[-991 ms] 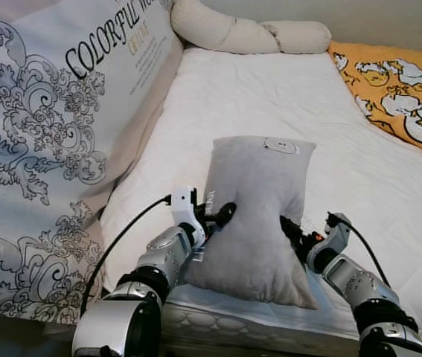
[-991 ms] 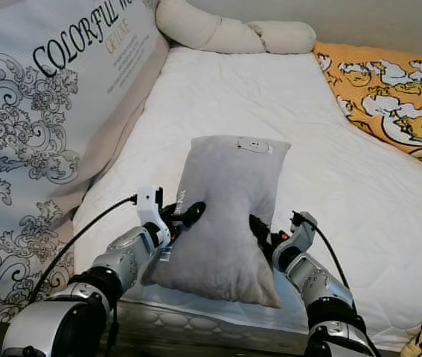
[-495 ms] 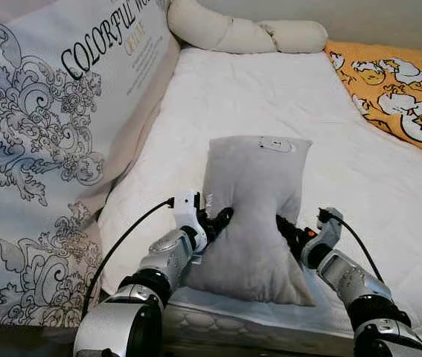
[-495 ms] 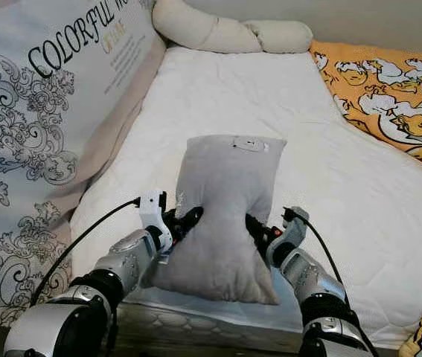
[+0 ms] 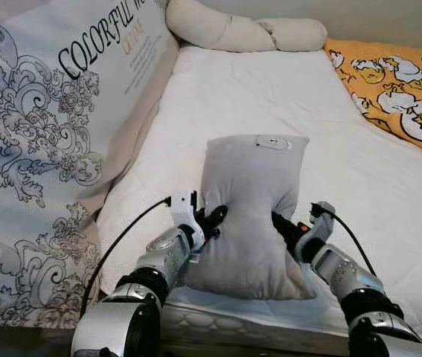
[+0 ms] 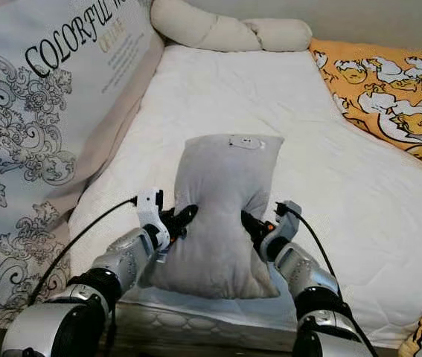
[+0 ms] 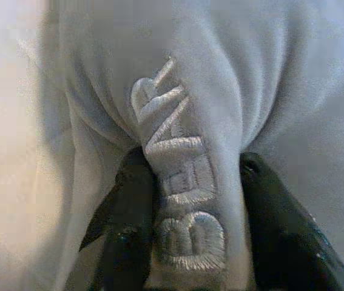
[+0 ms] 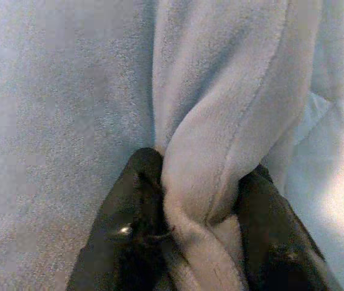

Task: Clean up the room

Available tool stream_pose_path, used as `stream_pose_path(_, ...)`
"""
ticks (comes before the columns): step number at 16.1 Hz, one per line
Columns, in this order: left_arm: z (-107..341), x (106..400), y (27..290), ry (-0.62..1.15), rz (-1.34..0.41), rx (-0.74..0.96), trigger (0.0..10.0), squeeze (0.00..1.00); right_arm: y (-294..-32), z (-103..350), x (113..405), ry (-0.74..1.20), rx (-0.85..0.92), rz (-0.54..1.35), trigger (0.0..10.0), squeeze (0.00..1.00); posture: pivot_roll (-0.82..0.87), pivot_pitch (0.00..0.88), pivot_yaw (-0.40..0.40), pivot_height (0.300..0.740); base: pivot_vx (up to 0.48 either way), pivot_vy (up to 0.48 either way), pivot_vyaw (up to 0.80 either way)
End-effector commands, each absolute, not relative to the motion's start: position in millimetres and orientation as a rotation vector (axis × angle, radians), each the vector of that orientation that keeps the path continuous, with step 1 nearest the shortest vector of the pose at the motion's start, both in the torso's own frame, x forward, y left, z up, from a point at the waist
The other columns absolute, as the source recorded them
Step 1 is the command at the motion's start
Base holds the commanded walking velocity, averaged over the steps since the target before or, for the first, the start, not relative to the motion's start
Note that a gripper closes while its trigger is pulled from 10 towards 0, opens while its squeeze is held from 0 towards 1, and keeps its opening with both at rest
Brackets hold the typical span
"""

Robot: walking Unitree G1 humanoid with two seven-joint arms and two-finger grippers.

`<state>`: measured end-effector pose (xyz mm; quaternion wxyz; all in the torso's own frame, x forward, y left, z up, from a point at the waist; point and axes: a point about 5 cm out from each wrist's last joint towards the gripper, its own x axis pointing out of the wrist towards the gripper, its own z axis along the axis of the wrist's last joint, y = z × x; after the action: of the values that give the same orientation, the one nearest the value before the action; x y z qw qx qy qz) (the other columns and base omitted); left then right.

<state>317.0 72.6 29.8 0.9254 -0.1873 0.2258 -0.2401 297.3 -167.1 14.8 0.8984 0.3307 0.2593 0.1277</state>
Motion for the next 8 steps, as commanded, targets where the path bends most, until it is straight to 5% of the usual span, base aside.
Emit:
stream_pose_path(1,32.8,318.8,67.6,0.463,-0.522,-0.319,0.0,0.00,-153.0,16.5,301.5,0.553,0.683,0.294,0.0,0.00,-0.12,0.000,0.010,0.740,0.000,0.000,0.00)
stream_pose_path(5,72.6,346.7,90.8,0.252,-0.516,-0.220,0.0,0.00,-144.8,35.6,316.3,0.426,0.675,0.289,0.0,0.00,-0.08,0.000,0.019,0.740,0.000,0.000,0.00)
stream_pose_path(8,100.8,355.4,83.7,0.127,-0.593,-0.180,0.0,0.00,-133.6,55.8,326.1,0.313,0.669,0.275,0.0,0.00,-0.06,0.000,0.025,0.740,0.000,0.000,0.00)
